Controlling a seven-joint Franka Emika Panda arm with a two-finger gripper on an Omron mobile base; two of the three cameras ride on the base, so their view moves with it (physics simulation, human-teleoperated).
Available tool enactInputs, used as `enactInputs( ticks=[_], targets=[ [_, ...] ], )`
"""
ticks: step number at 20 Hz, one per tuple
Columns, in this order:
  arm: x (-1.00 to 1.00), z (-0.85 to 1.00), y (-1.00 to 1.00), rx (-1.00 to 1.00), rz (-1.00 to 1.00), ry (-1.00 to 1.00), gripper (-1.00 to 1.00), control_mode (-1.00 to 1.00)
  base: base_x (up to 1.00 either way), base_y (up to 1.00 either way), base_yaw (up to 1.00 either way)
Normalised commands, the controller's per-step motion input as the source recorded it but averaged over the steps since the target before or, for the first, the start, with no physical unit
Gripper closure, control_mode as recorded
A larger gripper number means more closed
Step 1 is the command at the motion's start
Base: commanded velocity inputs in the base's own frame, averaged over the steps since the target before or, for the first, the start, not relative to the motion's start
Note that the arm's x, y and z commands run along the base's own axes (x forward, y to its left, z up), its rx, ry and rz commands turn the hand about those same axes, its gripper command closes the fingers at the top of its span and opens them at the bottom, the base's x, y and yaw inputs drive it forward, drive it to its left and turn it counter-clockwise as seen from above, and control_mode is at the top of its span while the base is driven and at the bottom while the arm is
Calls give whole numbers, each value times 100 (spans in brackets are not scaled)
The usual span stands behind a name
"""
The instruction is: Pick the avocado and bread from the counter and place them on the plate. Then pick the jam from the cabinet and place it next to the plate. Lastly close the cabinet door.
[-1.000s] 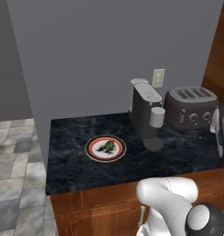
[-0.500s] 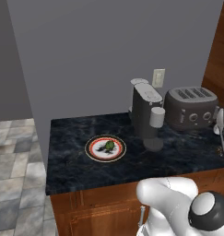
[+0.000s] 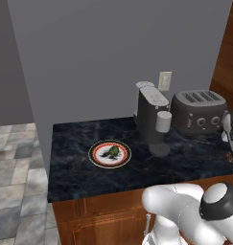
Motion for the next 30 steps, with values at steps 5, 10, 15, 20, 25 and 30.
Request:
enactInputs(
  ticks=[5,10,15,20,25,30],
  targets=[
    [18,-26,-23,0,3,4,-100,-100,0,0,0],
    [15,-22,-24,0,3,1,-100,-100,0,0,0],
    [15,-19,-19,0,2,0,-100,-100,0,0,0],
    [17,-19,-13,0,1,1,-100,-100,0,0,0],
    [18,-22,-5,0,2,2,-100,-100,0,0,0],
    [19,-25,-3,0,2,2,-100,-100,0,0,0]
  ],
)
